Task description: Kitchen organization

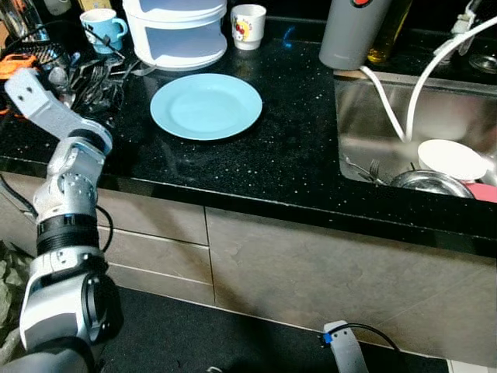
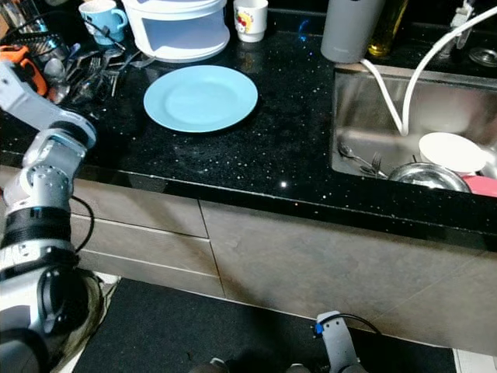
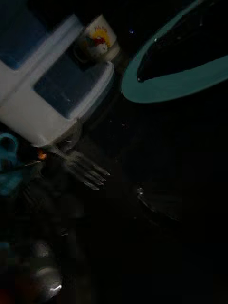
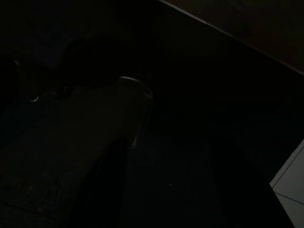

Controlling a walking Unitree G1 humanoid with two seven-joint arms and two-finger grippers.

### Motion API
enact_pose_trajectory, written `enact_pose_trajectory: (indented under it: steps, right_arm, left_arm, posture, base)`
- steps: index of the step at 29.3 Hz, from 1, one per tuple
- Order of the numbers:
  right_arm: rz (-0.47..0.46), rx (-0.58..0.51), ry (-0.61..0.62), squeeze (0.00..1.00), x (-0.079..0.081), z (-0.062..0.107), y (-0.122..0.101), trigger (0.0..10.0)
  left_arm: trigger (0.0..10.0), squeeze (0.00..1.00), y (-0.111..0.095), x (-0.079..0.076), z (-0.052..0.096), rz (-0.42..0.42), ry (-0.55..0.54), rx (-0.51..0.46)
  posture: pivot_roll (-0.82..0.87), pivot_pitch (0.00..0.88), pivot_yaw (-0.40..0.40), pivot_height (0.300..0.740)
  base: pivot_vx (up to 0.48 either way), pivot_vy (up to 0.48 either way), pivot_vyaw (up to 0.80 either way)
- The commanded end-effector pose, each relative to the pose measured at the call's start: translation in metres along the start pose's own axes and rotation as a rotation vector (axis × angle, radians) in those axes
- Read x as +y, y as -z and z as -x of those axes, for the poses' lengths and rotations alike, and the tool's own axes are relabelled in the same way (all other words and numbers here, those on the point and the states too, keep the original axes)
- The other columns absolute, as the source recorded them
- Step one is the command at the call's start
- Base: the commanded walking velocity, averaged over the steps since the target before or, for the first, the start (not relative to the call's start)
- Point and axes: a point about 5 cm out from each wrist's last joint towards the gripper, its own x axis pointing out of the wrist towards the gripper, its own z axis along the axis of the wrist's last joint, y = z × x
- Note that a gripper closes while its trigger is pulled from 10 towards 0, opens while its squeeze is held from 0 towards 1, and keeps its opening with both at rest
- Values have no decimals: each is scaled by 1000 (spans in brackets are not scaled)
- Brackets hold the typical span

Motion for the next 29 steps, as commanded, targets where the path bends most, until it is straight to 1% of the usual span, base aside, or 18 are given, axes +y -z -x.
enact_pose_trajectory:
  steps: [1,3,5,9,11,14,18,19,20,28,29]
  right_arm:
    - [-12,32,5,0,0,1,10,10000]
    - [-9,34,5,0,-1,2,10,10000]
    - [-3,38,6,0,-2,2,11,10000]
    - [-2,39,7,0,-2,2,11,10000]
    - [-3,39,9,0,-2,2,11,10000]
    - [-4,39,9,0,-2,2,11,10000]
    - [-6,38,11,0,-1,2,11,10000]
    - [-7,37,12,0,-1,2,11,10000]
    - [-10,35,13,0,-1,2,11,10000]
    - [-15,33,16,0,0,2,10,10000]
    - [-18,32,17,0,0,1,10,10000]
  left_arm:
    - [10000,0,4,2,-1,40,-19,50]
    - [10000,0,5,1,-3,67,-7,84]
    - [10000,0,10,-6,-5,72,33,158]
    - [10000,0,13,-11,-5,89,54,187]
    - [10000,0,16,-19,-8,108,88,228]
    - [10000,0,18,-26,-9,113,116,258]
    - [10000,0,19,-30,-9,126,130,274]
    - [10000,0,20,-33,-9,132,141,288]
    - [10000,0,23,-38,-9,140,166,322]
    - [10000,0,25,-41,-9,157,192,376]
    - [2471,0,27,-43,-8,173,205,399]
  posture:
    - [10,222,0,740]
    - [12,220,-1,740]
    - [13,215,-5,740]
    - [14,210,-7,740]
    - [11,214,-6,740]
    - [9,212,-3,740]
    - [8,212,-3,740]
    - [8,211,1,740]
    - [10,211,4,740]
    - [12,211,8,740]
    - [12,211,11,740]
  base:
    - [0,0,0]
    - [0,0,0]
    - [0,0,0]
    - [0,0,0]
    - [0,0,0]
    - [0,0,0]
    - [0,0,0]
    - [0,0,0]
    - [0,0,0]
    - [0,0,0]
    - [0,0,0]
